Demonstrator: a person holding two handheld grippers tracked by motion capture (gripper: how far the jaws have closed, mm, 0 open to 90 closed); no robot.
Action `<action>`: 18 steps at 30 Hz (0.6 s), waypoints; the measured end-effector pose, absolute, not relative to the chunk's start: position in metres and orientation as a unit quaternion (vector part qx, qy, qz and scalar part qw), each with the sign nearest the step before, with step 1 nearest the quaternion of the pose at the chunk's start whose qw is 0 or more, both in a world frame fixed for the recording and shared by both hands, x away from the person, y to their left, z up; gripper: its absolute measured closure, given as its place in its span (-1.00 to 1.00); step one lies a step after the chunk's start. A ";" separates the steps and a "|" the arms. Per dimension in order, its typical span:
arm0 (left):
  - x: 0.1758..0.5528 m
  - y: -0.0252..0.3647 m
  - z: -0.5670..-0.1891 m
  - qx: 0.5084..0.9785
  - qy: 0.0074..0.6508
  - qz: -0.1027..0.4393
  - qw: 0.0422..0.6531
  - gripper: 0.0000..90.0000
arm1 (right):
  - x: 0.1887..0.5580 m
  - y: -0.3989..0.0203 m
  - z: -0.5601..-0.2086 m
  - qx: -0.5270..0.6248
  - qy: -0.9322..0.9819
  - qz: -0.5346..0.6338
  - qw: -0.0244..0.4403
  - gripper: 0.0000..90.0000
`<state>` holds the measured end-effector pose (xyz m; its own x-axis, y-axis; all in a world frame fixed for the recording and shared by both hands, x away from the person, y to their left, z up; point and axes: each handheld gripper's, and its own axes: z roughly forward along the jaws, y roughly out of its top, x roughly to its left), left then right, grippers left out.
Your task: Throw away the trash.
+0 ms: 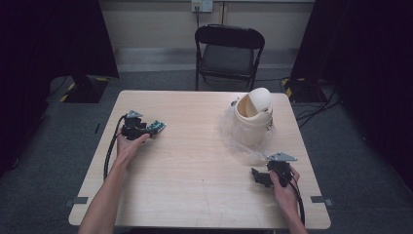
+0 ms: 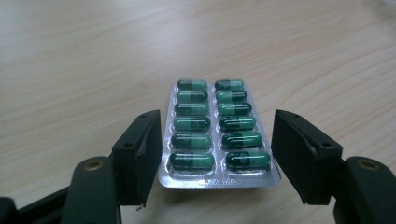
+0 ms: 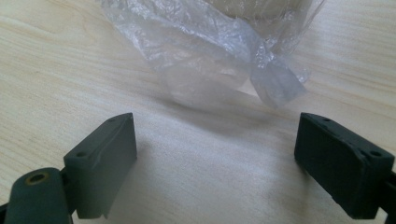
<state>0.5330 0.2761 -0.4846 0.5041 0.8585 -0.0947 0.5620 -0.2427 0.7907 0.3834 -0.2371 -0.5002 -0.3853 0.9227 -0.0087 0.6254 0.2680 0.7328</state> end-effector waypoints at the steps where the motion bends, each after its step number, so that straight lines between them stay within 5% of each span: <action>1: 0.532 0.274 -0.483 0.766 0.461 0.185 0.408 -0.24 | 0.383 -0.237 -0.500 0.506 0.764 0.331 0.225 -0.73; 18: 0.519 0.260 -0.457 0.758 0.434 0.186 0.450 -0.24 | 0.383 -0.237 -0.500 0.507 0.764 0.331 0.225 -0.73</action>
